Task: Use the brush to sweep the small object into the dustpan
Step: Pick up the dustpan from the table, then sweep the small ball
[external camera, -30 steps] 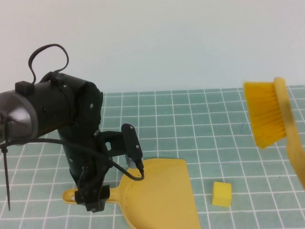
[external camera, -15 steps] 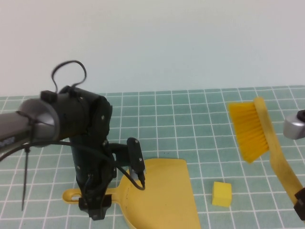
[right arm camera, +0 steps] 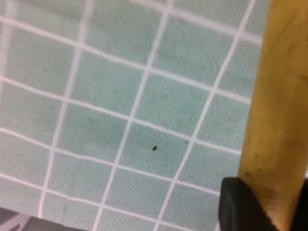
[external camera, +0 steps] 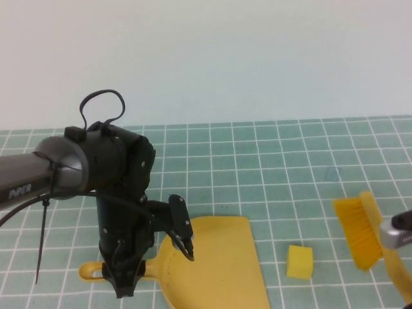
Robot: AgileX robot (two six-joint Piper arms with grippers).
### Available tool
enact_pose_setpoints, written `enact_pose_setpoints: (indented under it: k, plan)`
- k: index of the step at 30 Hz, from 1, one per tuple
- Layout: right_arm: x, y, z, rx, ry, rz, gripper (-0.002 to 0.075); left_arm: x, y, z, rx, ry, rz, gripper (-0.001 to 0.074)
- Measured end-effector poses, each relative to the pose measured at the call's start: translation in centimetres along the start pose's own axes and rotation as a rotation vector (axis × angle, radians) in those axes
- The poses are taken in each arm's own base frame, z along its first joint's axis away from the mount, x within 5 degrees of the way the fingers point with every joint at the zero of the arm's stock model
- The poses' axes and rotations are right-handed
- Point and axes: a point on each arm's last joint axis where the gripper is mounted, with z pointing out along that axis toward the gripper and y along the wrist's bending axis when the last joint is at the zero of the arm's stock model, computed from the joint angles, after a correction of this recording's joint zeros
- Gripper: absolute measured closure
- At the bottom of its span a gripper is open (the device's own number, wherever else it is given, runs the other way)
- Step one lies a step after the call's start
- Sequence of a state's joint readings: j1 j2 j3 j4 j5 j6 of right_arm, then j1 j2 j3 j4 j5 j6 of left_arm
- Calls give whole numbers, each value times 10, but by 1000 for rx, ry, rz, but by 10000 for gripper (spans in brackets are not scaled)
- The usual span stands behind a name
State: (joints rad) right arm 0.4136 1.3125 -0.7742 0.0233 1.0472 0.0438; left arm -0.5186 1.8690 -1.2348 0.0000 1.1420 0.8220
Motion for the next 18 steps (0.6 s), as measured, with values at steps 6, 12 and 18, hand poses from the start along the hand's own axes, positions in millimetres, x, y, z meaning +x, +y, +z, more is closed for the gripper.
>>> enact_pose_setpoints:
  k: [6,12,18]
  plan:
    - [1,1,14,-11,16,8,557,0,-4,-26,18,-15,-6,735]
    - [-5,3,22,-31,22,17,557,-7,-6,-41,-3,-11,-81,735]
    - [-13,7,37,-80,70,1,557,-17,-15,-41,-82,65,12,735]
